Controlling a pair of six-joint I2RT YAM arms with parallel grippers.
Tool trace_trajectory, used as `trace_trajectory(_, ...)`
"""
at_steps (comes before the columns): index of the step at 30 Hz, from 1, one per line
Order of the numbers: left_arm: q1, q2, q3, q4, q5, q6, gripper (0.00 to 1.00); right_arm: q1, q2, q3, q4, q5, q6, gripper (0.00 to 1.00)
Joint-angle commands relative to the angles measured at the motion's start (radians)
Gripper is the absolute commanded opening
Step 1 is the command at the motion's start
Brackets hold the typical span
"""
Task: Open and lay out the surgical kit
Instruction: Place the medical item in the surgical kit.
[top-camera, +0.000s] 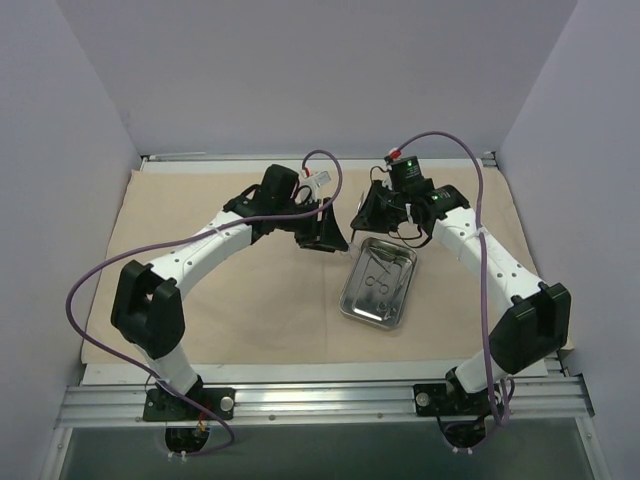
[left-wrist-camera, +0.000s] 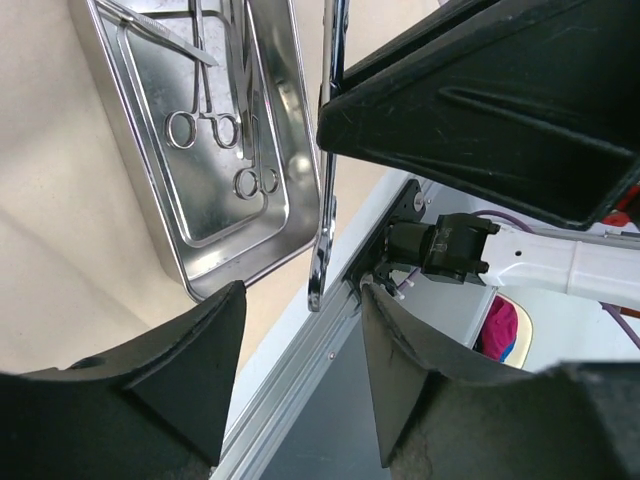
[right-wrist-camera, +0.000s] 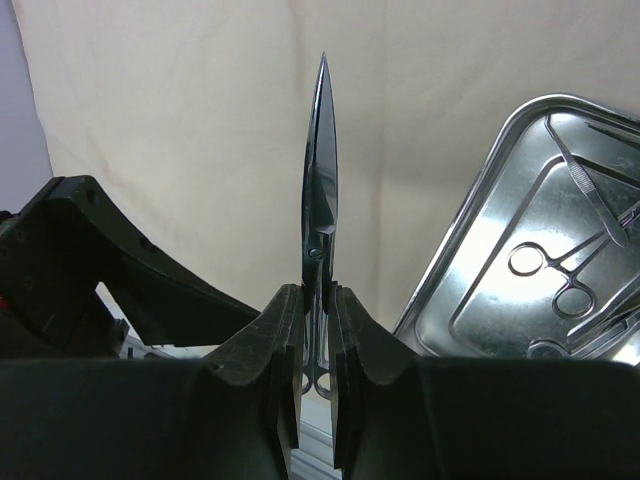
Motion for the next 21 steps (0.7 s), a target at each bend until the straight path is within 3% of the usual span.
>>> trace_trajectory(1,-0.007,0.011,-0.001,0.067,0.036,-0.005,0.58,0.001,0.015,0.047,-0.008,-0.031,0.001,0.00)
trace_trajectory(8,-0.005,0.028,-0.006,0.115,0.071,-0.036,0.40,-0.004,0.036,0.064,-0.004,-0.047,-0.007,0.00)
trace_trajectory(14,-0.005,0.060,0.002,0.127,0.099,-0.042,0.16,-0.008,0.062,0.089,-0.001,-0.067,-0.012,0.00)
trace_trajectory(16,-0.004,0.071,0.008,0.119,0.091,-0.039,0.02,-0.010,0.078,0.100,-0.003,-0.070,-0.012,0.00)
trace_trajectory(18,0.007,0.073,0.007,0.098,0.076,-0.026,0.02,-0.019,0.093,0.118,-0.014,-0.067,-0.019,0.02)
trace_trajectory(19,0.015,0.071,0.007,0.084,0.053,-0.016,0.02,-0.024,0.099,0.126,-0.026,-0.061,-0.024,0.16)
trace_trajectory(20,0.034,0.069,0.010,0.046,0.038,0.012,0.02,-0.030,0.105,0.135,-0.037,-0.056,-0.030,0.42)
trace_trajectory(21,0.048,0.068,0.011,0.027,0.027,0.029,0.02,-0.040,0.110,0.153,-0.058,-0.053,-0.048,0.48)
